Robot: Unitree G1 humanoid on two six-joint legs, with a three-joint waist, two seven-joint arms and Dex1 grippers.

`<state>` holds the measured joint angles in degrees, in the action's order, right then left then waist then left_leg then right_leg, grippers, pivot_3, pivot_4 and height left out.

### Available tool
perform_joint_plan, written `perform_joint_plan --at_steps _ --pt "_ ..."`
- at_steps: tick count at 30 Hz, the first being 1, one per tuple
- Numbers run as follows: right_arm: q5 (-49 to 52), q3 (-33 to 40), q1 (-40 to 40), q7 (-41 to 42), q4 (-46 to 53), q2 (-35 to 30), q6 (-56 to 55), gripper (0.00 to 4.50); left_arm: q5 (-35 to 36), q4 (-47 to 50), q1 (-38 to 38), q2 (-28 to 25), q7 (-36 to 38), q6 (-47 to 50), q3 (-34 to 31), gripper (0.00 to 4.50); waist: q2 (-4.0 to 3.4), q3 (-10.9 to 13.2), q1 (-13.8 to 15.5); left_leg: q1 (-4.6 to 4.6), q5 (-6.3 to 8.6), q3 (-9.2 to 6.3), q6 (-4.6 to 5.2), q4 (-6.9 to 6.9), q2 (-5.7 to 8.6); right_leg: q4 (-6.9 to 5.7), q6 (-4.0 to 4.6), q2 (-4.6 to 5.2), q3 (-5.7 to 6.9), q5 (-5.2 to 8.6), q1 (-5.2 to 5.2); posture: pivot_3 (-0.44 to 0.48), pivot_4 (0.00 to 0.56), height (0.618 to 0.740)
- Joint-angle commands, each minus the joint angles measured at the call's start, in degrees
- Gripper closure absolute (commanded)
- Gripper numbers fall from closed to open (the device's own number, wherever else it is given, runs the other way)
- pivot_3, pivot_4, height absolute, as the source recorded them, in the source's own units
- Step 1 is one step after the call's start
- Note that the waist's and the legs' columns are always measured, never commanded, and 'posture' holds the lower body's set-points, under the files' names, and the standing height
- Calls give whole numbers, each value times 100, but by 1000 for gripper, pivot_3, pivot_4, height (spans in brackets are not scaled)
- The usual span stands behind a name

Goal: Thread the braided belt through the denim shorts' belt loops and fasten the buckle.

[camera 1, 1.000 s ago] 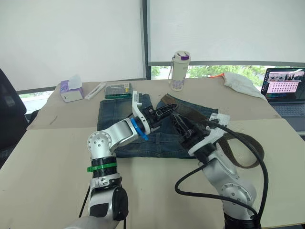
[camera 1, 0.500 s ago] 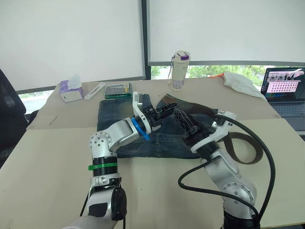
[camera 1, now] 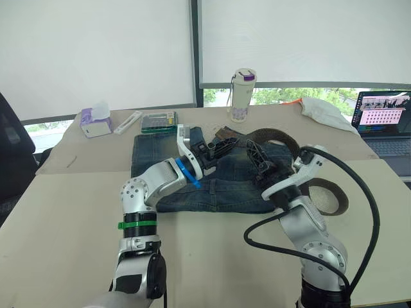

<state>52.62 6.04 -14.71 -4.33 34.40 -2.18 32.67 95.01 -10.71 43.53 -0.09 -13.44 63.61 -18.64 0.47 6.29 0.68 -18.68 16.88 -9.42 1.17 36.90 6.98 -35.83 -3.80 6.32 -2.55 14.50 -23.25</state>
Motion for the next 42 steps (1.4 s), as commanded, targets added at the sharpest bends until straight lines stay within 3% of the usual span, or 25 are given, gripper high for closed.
perform_joint_plan --at_steps 1,14,17,23,25,32,38,42 --pt "67 163 -168 -33 192 -31 -203 4453 169 244 -54 -90 19 -14 143 4500 0 0 -1 0 0 0 0 -1 0 0 0 0 0 0 0 0 150 740" --pt "-275 145 -271 -372 132 -646 131 4453 -520 575 -168 -464 831 -160 657 4500 -1 0 2 0 0 0 -1 -1 2 2 1 0 0 0 -1 0 150 740" --pt "303 156 -268 -225 143 -610 294 4453 -532 640 -214 -427 897 -182 695 4500 0 0 -1 0 0 0 -1 -3 0 3 1 0 -1 0 -1 0 150 740" --pt "336 50 -321 -416 133 -604 286 2464 -492 672 -251 -447 974 -176 683 4500 0 0 5 -1 0 0 0 -3 0 5 1 0 -1 0 -1 0 150 740" --pt "341 52 -320 -424 123 -619 269 2464 -492 667 -249 -464 989 -168 681 4500 0 0 4 -1 0 0 0 -3 0 5 1 1 0 0 -1 0 150 740" --pt "273 15 -246 -338 172 -826 293 4488 -521 627 -219 -539 1104 -137 686 4500 0 0 0 -1 0 0 -1 -3 0 5 0 0 -1 0 -1 0 150 740" --pt "261 -66 -193 -263 233 -1061 444 4488 -762 709 -235 -628 1413 -133 809 4500 0 0 3 -1 0 0 0 -3 1 6 1 0 0 0 -1 0 150 740" --pt "164 57 -199 -209 259 -1495 644 4488 -1440 1052 -356 -839 2080 -249 1100 4500 0 0 1 -2 0 1 0 -4 2 7 1 0 -1 0 -1 0 150 740"
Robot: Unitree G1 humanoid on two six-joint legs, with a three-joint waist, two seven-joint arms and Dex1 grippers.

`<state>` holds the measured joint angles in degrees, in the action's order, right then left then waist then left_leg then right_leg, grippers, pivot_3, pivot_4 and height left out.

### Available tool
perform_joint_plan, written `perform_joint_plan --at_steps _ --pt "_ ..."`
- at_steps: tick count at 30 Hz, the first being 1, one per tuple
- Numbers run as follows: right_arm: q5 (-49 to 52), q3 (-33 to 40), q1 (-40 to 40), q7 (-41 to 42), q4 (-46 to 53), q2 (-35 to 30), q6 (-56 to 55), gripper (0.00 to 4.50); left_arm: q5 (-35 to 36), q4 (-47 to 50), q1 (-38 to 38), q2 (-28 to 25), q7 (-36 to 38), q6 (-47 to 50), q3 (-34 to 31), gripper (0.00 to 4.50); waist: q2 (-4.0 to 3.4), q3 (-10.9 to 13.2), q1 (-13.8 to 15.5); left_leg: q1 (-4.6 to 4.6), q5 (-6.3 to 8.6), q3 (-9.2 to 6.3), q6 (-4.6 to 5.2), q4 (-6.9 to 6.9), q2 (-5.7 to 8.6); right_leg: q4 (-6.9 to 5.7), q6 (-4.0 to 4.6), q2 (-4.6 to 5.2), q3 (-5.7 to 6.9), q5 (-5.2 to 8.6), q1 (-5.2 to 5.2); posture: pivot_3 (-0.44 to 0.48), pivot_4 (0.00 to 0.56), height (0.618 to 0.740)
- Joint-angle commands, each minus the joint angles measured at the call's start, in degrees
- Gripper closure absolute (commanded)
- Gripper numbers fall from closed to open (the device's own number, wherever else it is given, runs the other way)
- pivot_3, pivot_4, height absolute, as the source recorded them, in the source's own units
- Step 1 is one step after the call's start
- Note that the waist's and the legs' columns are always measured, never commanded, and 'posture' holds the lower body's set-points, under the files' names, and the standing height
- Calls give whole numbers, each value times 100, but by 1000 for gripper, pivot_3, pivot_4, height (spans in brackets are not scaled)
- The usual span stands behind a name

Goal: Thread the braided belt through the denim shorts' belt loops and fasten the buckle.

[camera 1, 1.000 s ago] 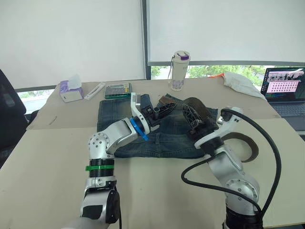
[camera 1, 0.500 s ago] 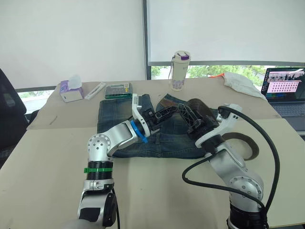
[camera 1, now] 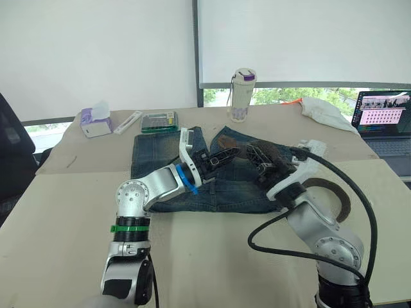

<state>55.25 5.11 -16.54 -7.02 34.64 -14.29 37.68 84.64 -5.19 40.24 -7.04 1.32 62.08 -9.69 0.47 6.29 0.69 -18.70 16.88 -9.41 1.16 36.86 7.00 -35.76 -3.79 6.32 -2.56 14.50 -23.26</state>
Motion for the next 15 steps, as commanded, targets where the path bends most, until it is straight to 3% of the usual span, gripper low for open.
perform_joint_plan --at_steps 1,3,5,7,13,15 --pt "-175 199 -13 109 228 -492 221 4498 -671 616 -67 -270 857 -149 341 4127 0 0 3 0 0 1 0 0 1 1 0 0 0 0 0 0 150 740" --pt "-357 356 10 262 134 -1005 385 4500 -1402 1050 -204 -727 1803 -389 842 3456 -1 1 5 -1 0 1 0 0 4 3 0 1 1 0 1 0 150 740" --pt "-596 493 35 533 -43 -1646 554 4500 -2679 1667 -438 -1515 3087 -1219 1744 2760 -2 1 1 -1 0 4 0 -2 7 5 1 1 2 0 1 0 150 740" --pt "-701 606 27 712 -240 -2034 695 4500 -3457 1884 -647 -1939 3894 -1931 2192 2111 -17 2 3 -1 0 13 0 -11 5 17 12 -4 2 0 1 0 150 740" --pt "-1093 578 -26 1269 -1004 -2637 1094 4500 -4567 1837 -1018 -2174 4739 -3014 2447 56 -35 5 10 -32 1 15 4 -15 -30 70 37 -11 9 -15 5 0 150 740" --pt "-1250 527 -135 1408 -1298 -2655 1125 4500 -4881 1828 -1147 -2202 4866 -3269 2513 18 -35 5 7 -39 2 15 6 -11 -37 71 36 -12 10 -17 3 0 150 740"
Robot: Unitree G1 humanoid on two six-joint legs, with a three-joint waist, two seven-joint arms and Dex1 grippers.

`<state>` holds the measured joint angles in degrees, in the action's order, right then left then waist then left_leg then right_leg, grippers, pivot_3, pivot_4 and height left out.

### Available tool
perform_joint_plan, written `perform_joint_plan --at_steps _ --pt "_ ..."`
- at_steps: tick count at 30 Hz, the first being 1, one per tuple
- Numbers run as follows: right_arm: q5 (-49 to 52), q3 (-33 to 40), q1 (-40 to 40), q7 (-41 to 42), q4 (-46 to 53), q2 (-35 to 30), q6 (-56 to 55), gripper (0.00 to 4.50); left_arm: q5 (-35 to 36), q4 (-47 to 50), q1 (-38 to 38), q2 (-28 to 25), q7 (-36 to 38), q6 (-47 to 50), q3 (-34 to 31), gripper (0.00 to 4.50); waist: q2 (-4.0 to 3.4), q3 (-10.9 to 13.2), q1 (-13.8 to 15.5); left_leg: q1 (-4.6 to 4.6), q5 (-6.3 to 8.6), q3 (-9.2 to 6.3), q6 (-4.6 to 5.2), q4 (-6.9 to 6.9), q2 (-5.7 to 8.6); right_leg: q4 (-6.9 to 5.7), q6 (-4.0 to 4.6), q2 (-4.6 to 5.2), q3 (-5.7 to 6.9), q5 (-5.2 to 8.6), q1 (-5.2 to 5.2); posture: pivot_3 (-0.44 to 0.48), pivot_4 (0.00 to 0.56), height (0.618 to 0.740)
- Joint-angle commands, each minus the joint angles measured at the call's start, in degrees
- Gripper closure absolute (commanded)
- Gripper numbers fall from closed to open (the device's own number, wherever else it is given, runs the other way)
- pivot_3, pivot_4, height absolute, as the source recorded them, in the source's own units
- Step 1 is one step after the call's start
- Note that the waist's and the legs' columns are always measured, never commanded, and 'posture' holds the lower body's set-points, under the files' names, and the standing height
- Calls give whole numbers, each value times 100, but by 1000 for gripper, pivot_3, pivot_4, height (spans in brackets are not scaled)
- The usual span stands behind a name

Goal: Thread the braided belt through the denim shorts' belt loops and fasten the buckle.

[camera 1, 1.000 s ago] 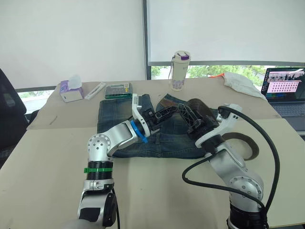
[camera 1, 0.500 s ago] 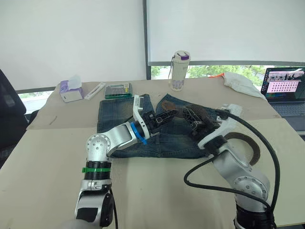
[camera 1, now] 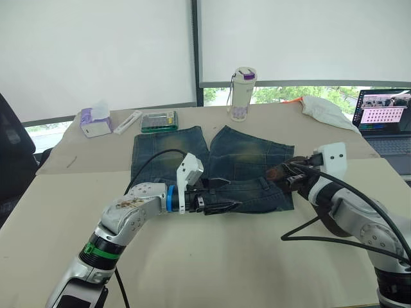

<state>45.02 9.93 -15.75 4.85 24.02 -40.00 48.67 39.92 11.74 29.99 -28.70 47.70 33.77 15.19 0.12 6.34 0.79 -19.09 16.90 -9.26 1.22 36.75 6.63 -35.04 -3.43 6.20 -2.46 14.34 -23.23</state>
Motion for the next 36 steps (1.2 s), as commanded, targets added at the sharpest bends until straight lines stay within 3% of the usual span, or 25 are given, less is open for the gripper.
perform_joint_plan --at_steps 1,6,12,18,22,26,33,36 --pt "-407 -86 -306 288 -424 -135 40 4500 -532 111 -208 -37 253 -541 22 18 -2 -1 -9 1 1 1 1 0 -1 0 0 0 0 -1 0 0 150 740" --pt "-981 -485 -652 666 -1059 -178 96 4500 -856 150 -470 53 371 -756 -19 18 -2 0 -11 -1 0 4 1 0 -16 0 6 -9 3 -6 -2 0 150 740" --pt "-862 -318 -774 1076 -1364 76 430 4500 -1003 224 -692 151 328 -787 -108 18 -3 -1 -2 -4 0 4 0 3 -21 0 7 -12 7 -9 -2 0 150 740" --pt "-1367 -642 -975 1398 -1967 140 370 4500 -1195 117 -755 232 333 -883 -131 18 -4 -1 -8 -3 0 5 0 3 -23 -1 9 -14 6 -11 -3 0 150 740" --pt "-1641 -843 -1162 1576 -2391 450 194 4500 -1322 32 -782 240 396 -973 -140 18 -5 -2 -21 1 0 8 -2 3 -30 -1 12 -23 5 -13 -3 0 150 740" --pt "-1405 -544 -1274 1625 -2640 1270 22 4500 -1426 -160 -734 248 411 -1014 -204 18 -4 -3 -59 1 0 9 -4 3 -36 -3 16 -25 4 -16 -5 0 150 740" --pt "-859 -63 -979 1596 -2159 2053 350 4500 -1513 -517 -623 361 277 -847 -321 18 -11 -7 -61 -5 0 9 -7 5 -38 -10 18 -32 4 -19 -18 0 150 740" --pt "-435 358 -779 1350 -1893 2471 496 4500 -1148 -648 -524 516 138 -191 -548 18 -12 -8 -74 -6 -1 8 -8 5 -40 -13 18 -35 3 -20 -21 0 150 740"
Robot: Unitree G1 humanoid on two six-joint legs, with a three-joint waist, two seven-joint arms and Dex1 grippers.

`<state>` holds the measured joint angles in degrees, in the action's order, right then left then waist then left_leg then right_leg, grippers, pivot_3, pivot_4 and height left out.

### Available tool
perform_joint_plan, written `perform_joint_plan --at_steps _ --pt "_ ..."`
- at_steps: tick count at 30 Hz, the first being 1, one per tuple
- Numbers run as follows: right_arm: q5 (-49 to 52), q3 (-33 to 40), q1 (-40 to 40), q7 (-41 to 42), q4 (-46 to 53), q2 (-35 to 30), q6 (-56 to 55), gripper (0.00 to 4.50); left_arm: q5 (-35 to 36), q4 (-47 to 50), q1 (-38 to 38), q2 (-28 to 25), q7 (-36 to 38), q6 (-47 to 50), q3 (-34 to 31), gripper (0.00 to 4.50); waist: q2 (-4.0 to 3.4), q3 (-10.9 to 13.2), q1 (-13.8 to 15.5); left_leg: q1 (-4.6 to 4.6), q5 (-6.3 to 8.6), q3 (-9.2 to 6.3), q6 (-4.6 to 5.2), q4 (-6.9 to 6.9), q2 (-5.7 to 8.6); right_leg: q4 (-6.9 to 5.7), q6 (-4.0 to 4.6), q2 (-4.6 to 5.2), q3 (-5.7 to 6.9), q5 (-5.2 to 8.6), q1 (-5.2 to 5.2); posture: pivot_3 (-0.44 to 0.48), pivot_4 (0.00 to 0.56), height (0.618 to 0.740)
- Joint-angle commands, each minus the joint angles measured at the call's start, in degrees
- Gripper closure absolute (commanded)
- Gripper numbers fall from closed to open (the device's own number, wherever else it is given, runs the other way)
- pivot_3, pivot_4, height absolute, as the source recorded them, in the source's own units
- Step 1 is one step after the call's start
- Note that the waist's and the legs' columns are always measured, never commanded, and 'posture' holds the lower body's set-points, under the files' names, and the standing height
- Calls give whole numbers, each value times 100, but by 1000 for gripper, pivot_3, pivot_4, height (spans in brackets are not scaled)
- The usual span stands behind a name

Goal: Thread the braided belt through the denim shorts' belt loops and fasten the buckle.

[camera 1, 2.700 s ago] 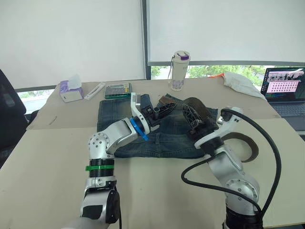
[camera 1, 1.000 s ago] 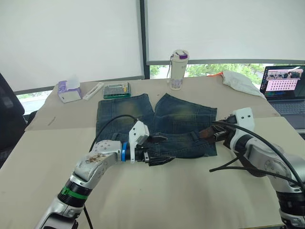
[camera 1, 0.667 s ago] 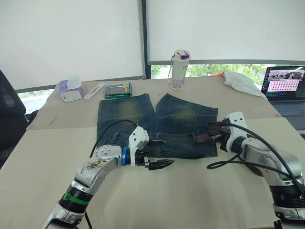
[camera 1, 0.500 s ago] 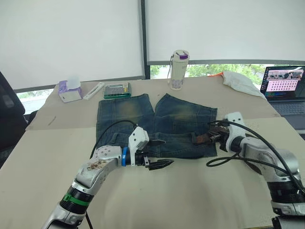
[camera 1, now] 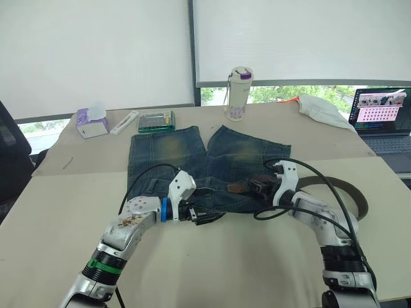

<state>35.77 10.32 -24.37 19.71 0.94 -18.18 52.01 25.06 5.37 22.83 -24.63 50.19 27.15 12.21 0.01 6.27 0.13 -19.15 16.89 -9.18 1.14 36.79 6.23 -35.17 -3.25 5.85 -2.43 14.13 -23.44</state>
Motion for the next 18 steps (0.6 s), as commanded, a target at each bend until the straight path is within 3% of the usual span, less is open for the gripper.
perform_joint_plan --at_steps 1,4,9,14,18 --pt "622 458 140 -216 497 412 209 4500 447 -33 220 160 -156 696 -329 18 -1 0 -18 0 0 0 0 0 0 -3 0 0 -1 0 -2 0 150 740" --pt "1289 1028 324 -513 786 869 317 4500 978 -279 437 435 -330 1461 -681 18 -2 -1 -55 -4 -1 0 -2 0 -3 -29 0 -2 -2 0 -11 0 150 740" --pt "2563 1595 777 -965 1706 1359 356 4500 1256 -669 780 791 -519 2231 -808 18 -7 -5 -86 -17 -3 0 -6 3 1 -73 -1 2 -5 0 -44 0 150 740" --pt "3182 1409 1144 -1271 2301 1384 315 4500 1438 -1035 1134 1108 -791 2692 -1063 18 -10 -6 -94 -18 -6 1 -12 3 2 -82 -1 -1 -9 0 -53 0 150 740" --pt "3117 1028 1346 -1379 2617 1209 267 4500 1689 -1405 1531 1415 -938 2947 -1385 18 -13 -9 -90 -18 -7 5 -13 3 0 -85 0 -7 -13 0 -55 0 150 740"
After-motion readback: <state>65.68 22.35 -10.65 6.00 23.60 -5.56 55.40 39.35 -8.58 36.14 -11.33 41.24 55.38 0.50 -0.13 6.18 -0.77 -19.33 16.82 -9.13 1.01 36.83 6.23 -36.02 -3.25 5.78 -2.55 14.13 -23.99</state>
